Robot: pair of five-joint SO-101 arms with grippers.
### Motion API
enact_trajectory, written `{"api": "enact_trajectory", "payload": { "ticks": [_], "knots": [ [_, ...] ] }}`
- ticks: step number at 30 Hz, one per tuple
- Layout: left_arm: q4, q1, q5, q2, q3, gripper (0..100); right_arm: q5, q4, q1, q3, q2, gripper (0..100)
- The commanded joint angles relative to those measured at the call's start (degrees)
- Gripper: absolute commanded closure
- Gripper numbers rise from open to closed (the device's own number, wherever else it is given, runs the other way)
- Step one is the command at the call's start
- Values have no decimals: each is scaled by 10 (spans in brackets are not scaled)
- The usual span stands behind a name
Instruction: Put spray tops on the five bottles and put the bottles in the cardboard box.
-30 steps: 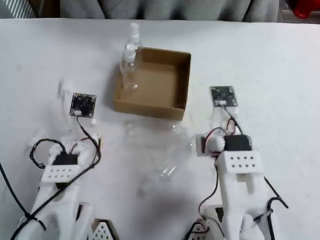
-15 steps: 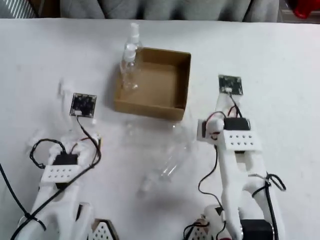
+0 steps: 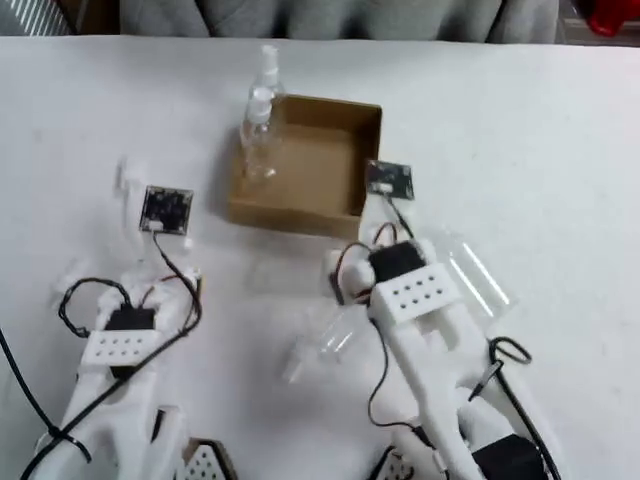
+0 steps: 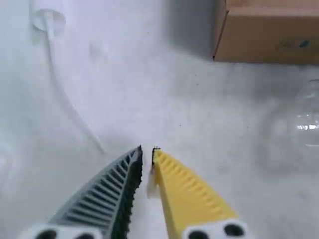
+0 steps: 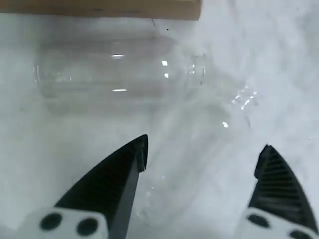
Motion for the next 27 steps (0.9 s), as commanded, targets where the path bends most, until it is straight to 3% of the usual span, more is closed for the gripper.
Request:
{"api": "enact_trajectory", "payload": {
  "ticks": [1, 12, 18, 21, 27],
  "knots": [
    [4, 3, -4, -21, -4, 959, -18, -48, -5, 26, -1, 687],
    [4, 3, -4, -21, -4, 958, -15, -155, 48, 43, 161, 707],
    [1, 3, -4, -21, -4, 958, -13, -169, 64, 25, 172, 986],
    [0, 3, -4, -21, -4, 958, -3, -168, 95, 25, 158, 951],
    [0, 3, -4, -21, -4, 958, 62, -129, 133, 25, 99, 980]
  ]
}}
